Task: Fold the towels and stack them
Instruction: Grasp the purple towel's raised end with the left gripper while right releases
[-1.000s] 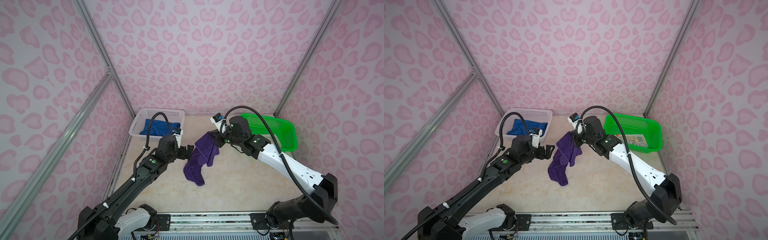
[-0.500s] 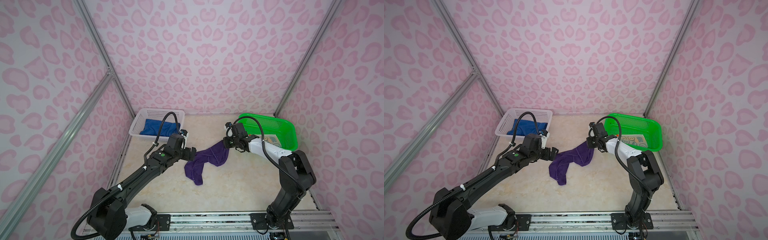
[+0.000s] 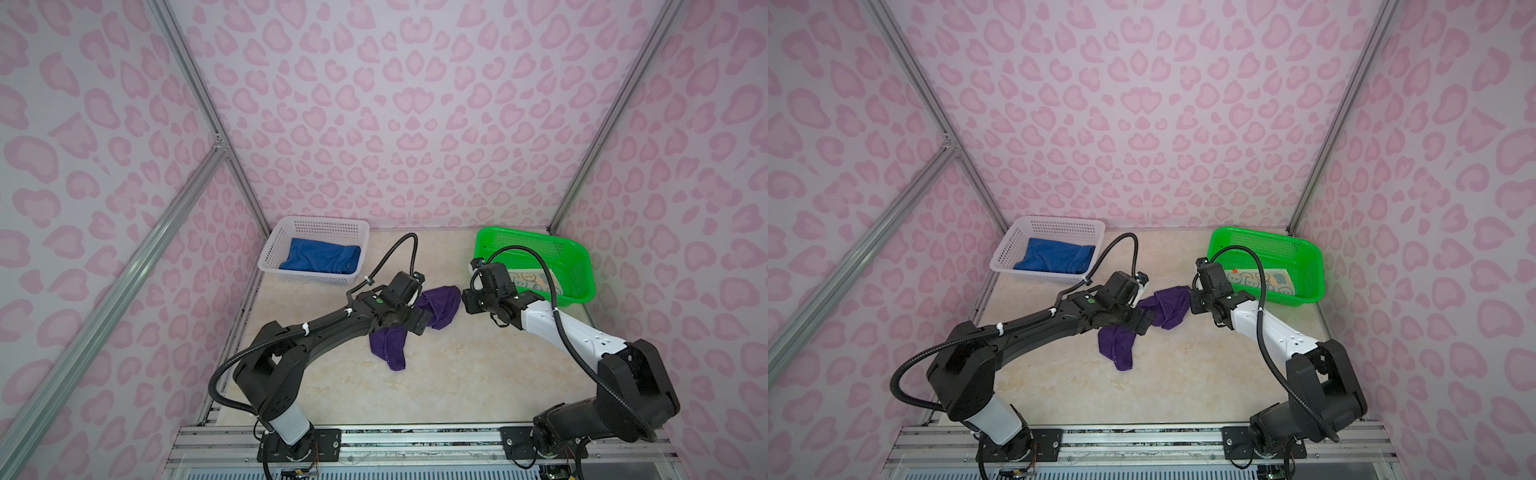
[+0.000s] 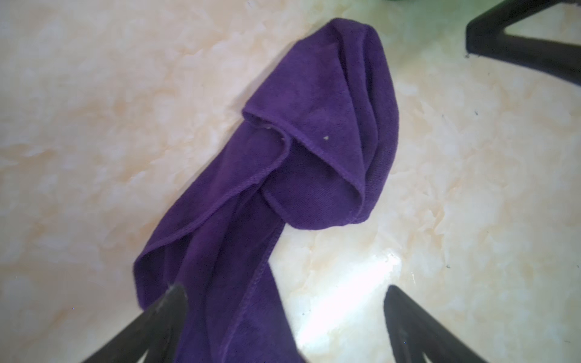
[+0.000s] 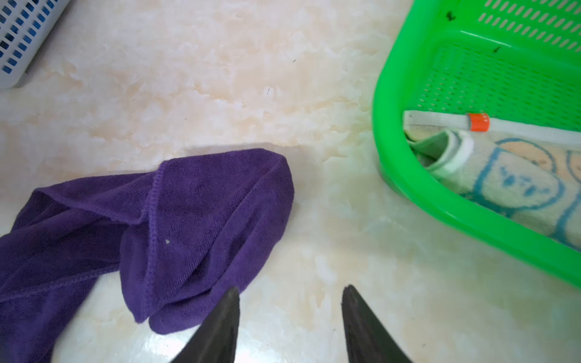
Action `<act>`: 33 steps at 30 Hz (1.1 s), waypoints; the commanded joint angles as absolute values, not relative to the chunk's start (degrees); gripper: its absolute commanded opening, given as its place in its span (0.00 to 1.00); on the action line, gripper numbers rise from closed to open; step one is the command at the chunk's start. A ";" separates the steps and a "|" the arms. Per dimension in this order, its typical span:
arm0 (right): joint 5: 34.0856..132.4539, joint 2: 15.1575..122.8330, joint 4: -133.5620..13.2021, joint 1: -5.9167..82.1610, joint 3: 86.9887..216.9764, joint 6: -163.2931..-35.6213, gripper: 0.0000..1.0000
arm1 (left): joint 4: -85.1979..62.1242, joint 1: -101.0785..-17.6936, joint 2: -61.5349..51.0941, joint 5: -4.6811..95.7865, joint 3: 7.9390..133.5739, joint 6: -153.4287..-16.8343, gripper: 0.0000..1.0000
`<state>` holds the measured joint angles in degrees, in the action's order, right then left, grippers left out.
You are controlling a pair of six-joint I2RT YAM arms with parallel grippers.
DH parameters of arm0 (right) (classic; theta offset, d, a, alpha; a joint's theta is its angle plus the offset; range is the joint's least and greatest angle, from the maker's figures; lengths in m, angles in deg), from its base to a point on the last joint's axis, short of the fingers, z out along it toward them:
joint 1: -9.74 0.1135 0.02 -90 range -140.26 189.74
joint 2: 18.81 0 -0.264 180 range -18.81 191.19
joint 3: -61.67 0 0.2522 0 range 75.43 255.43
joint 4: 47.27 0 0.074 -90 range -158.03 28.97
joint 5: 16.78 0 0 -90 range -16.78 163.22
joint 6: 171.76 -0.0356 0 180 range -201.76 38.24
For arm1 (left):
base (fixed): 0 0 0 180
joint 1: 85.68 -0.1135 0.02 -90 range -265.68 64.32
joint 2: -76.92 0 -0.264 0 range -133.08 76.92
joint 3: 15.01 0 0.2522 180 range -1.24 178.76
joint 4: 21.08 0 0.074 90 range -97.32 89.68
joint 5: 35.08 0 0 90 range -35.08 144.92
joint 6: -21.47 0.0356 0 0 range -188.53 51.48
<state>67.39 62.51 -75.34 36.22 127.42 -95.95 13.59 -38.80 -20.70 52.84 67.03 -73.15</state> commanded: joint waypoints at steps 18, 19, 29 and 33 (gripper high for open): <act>64.65 54.76 -74.45 36.01 119.91 -96.59 0.53 | 15.66 -35.28 -39.31 56.55 84.09 -78.44 0.41; 64.84 54.69 -74.23 35.98 119.90 -96.56 0.53 | 15.58 -35.25 -39.23 56.45 84.18 -78.65 0.31; 70.32 53.73 -68.06 36.02 117.20 -94.17 0.53 | 15.00 -36.33 -33.38 54.72 84.20 -83.13 0.03; 73.71 53.09 -63.07 36.10 114.95 -93.53 0.53 | 15.20 -38.29 -29.69 51.16 84.07 -86.06 0.03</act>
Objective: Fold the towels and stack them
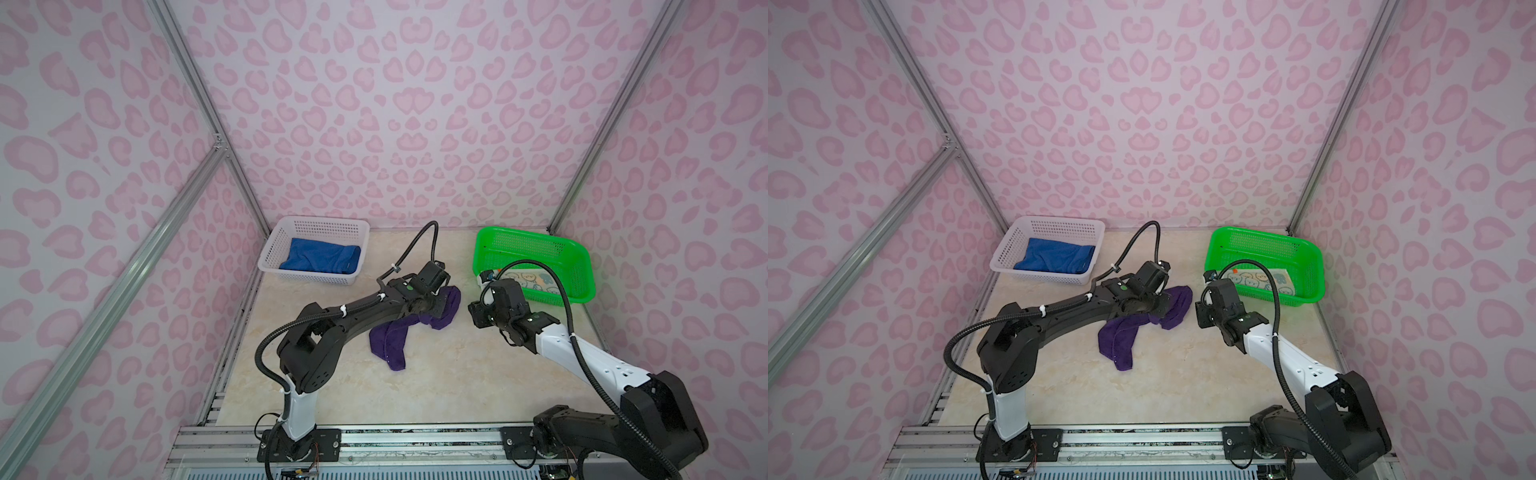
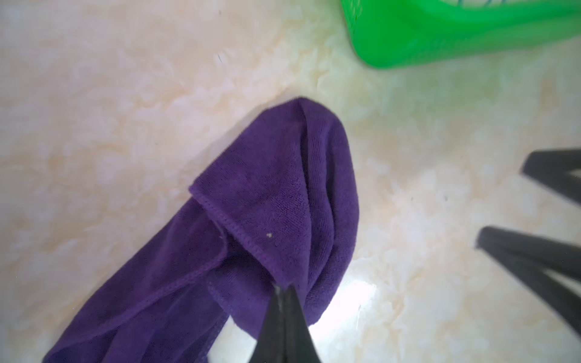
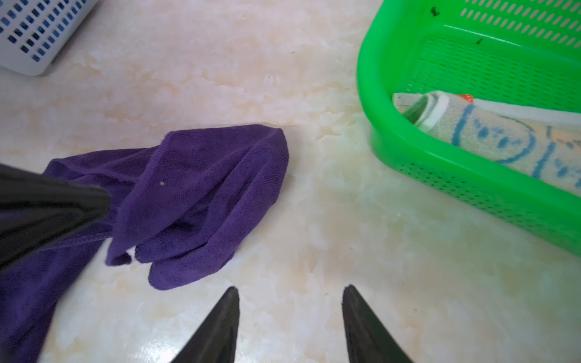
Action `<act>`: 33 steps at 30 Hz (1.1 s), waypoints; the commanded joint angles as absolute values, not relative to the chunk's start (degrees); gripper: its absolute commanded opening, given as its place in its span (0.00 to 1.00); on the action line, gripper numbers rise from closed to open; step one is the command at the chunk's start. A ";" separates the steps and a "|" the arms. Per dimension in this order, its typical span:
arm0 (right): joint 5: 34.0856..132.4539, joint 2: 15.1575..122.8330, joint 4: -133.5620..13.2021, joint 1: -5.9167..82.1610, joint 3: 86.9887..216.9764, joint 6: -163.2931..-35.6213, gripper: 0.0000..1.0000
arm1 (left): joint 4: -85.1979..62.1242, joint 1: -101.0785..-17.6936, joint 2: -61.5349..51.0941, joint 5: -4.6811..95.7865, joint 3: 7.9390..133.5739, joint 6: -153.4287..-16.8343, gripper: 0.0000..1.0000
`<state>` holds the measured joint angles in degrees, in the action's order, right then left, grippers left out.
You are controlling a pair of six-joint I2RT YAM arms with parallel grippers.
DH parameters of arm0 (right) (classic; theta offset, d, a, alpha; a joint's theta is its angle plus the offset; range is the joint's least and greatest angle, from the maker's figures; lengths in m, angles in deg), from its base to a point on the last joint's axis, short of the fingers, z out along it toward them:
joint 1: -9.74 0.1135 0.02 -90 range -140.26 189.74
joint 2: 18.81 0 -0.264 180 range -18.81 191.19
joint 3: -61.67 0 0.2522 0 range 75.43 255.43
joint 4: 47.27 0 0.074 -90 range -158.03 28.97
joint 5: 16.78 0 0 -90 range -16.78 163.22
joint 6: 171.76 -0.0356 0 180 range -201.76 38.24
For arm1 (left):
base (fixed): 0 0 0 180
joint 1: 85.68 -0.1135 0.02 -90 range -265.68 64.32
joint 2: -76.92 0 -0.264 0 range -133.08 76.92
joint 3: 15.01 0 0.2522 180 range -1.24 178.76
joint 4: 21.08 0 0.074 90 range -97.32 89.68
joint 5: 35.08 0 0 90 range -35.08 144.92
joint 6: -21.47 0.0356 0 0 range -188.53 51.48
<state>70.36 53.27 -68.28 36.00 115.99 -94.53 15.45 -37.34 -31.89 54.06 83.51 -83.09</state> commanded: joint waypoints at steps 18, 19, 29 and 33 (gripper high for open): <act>75.06 58.09 -38.10 46.08 107.73 -95.84 0.55 | 15.21 -40.49 -30.03 44.93 87.01 -93.46 0.03; 74.69 59.43 -35.34 47.11 107.37 -96.52 0.55 | 15.10 -40.57 -30.04 44.36 87.28 -93.72 0.03; 69.10 69.59 -22.14 49.71 108.39 -106.67 0.56 | 17.12 -41.11 -29.54 48.10 87.76 -91.39 0.03; 62.88 65.26 -34.28 47.42 109.12 -106.96 0.55 | 22.96 -41.24 -28.97 54.02 87.08 -86.67 0.10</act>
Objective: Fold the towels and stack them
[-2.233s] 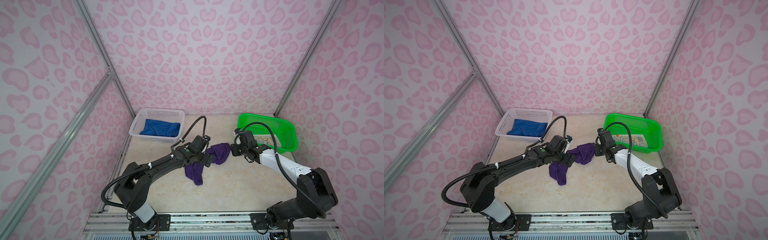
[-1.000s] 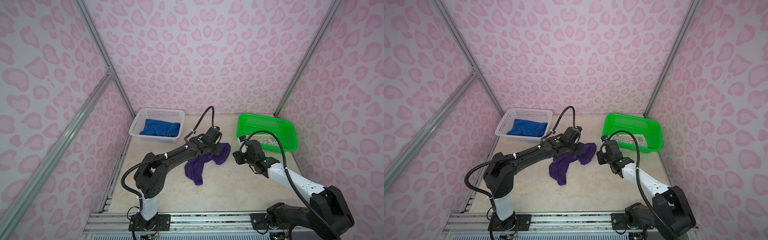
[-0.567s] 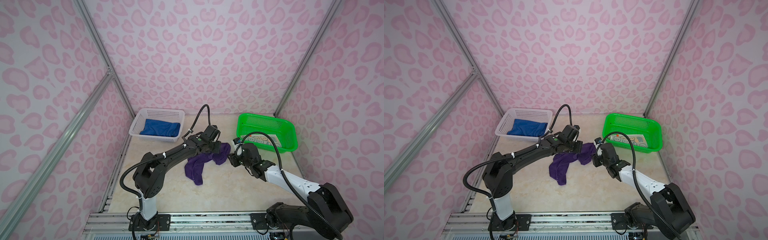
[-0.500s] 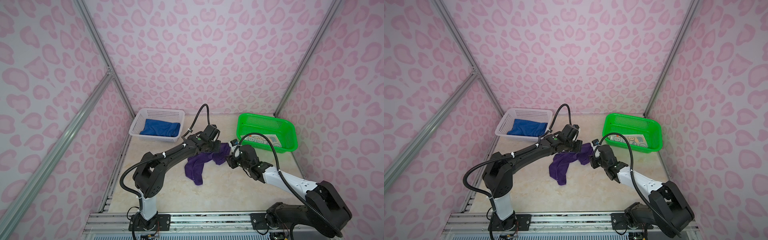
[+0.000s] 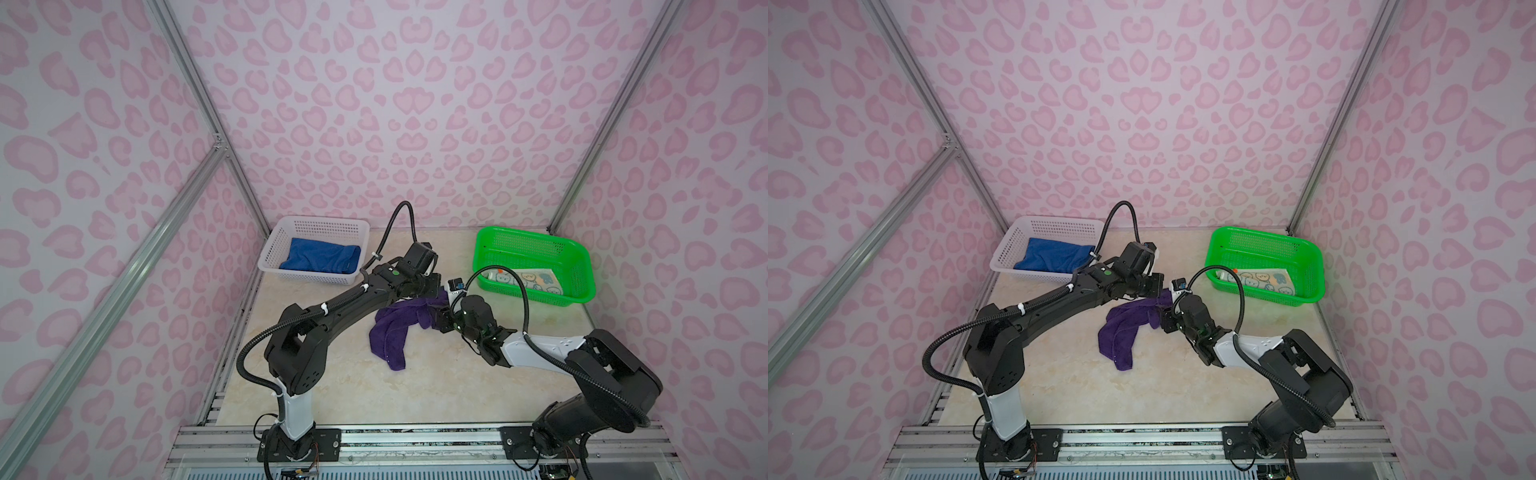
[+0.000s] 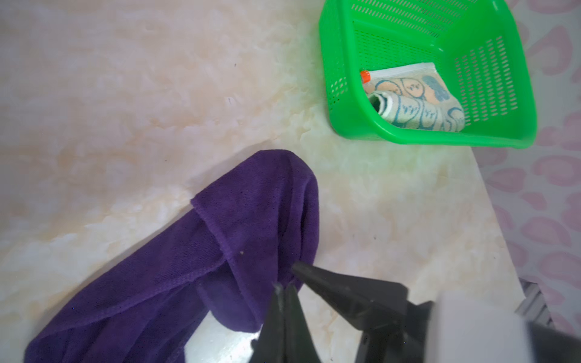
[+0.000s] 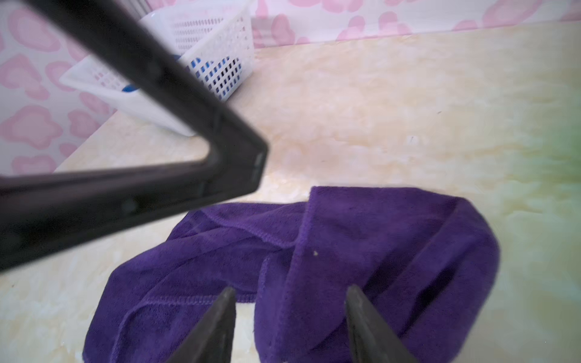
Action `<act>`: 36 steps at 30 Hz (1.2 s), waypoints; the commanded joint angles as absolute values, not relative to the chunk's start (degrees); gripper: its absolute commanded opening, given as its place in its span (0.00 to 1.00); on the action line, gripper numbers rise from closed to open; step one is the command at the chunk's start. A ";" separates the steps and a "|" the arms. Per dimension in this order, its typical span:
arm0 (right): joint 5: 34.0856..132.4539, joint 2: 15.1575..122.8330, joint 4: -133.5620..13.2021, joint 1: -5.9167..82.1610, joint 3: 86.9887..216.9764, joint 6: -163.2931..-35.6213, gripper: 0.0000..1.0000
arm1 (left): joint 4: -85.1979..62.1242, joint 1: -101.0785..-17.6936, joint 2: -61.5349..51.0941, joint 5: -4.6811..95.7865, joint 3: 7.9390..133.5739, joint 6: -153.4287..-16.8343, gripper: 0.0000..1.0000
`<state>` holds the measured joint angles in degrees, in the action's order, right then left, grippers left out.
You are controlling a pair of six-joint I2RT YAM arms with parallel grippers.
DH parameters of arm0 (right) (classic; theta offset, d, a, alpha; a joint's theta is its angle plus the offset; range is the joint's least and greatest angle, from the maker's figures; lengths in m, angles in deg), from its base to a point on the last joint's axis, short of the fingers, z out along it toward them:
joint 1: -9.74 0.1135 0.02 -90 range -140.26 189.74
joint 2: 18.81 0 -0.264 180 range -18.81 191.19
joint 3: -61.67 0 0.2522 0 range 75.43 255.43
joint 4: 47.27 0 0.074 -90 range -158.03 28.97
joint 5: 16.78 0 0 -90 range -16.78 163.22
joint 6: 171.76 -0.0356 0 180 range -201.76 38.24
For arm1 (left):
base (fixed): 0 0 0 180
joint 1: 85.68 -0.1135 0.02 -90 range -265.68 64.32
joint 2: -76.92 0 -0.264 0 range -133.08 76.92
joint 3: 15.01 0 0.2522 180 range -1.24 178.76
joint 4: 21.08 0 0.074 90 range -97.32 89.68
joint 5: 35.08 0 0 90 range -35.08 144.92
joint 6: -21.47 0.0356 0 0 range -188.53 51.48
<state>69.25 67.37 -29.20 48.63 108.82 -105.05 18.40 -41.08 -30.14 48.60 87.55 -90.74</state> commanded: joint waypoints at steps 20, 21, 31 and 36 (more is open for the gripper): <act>59.33 46.11 -53.36 40.33 105.33 -102.22 0.55 | 21.39 -35.31 -37.79 53.35 84.96 -89.03 0.51; 59.33 45.74 -53.29 40.30 105.07 -102.13 0.55 | 21.13 -35.31 -38.08 53.35 84.98 -89.12 0.50; 59.81 44.30 -53.37 40.17 104.15 -102.13 0.55 | 19.41 -35.31 -40.76 52.22 86.21 -89.97 0.37; 60.28 44.21 -52.92 40.17 103.80 -102.21 0.55 | 19.07 -35.31 -40.59 51.45 86.60 -89.79 0.03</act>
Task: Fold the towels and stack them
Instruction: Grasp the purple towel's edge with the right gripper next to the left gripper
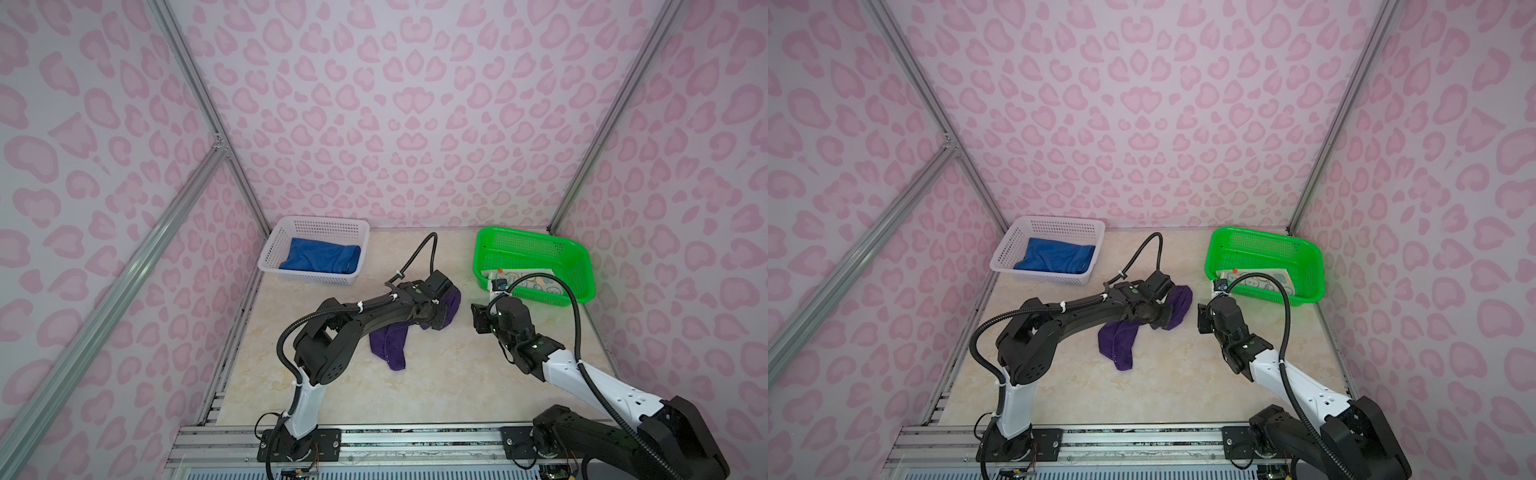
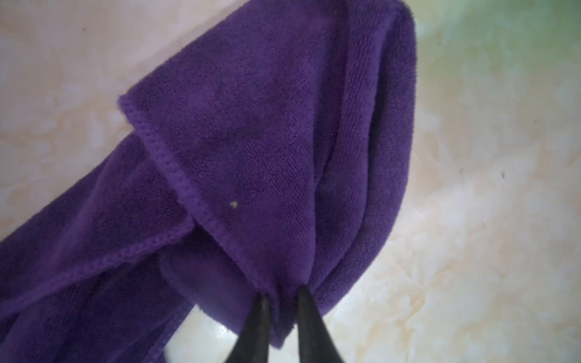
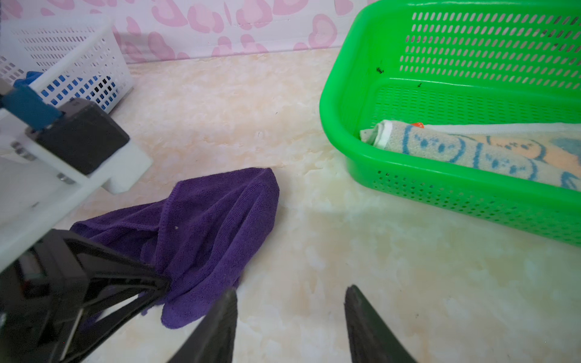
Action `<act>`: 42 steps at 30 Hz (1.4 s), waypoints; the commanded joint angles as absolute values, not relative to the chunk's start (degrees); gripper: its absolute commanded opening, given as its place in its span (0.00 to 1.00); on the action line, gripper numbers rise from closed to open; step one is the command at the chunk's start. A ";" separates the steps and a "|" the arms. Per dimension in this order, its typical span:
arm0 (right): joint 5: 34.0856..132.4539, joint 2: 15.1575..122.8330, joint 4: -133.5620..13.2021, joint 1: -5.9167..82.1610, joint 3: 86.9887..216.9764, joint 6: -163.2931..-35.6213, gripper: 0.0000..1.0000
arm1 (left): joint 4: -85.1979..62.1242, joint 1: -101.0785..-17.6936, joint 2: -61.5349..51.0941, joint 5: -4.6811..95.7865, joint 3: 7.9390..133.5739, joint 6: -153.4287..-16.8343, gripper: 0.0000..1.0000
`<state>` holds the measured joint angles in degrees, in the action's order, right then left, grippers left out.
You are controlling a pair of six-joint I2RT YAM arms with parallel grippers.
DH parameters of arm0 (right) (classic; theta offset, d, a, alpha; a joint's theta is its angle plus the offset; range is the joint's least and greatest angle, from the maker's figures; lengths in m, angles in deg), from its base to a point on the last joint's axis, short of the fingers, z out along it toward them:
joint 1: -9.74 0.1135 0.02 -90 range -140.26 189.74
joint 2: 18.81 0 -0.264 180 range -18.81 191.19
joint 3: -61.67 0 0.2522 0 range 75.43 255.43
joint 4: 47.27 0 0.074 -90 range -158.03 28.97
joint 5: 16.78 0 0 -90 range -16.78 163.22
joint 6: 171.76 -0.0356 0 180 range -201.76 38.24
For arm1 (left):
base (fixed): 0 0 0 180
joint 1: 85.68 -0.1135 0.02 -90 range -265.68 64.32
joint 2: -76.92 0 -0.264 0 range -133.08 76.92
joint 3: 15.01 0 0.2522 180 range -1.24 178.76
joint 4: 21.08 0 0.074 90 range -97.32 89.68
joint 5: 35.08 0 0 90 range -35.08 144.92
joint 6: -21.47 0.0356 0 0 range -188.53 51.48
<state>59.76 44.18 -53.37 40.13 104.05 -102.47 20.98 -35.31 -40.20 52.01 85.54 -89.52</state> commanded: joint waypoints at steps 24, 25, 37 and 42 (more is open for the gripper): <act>74.67 53.79 -14.01 47.69 98.18 -89.82 0.57 | 10.17 -43.82 -22.76 38.26 88.32 -111.52 0.03; 75.30 55.31 -12.48 47.84 98.70 -90.58 0.57 | 9.86 -43.88 -22.75 37.85 88.32 -111.97 0.03; 79.31 66.88 3.31 47.15 102.81 -96.34 0.50 | 9.41 -44.01 -23.90 36.26 86.97 -112.13 0.03; 80.77 65.98 -1.26 45.56 104.86 -96.21 0.30 | 9.39 -43.99 -24.21 36.27 86.56 -111.68 0.03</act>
<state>79.24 66.34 -1.02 46.25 104.01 -95.69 11.03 -43.94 -23.78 36.44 86.83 -112.27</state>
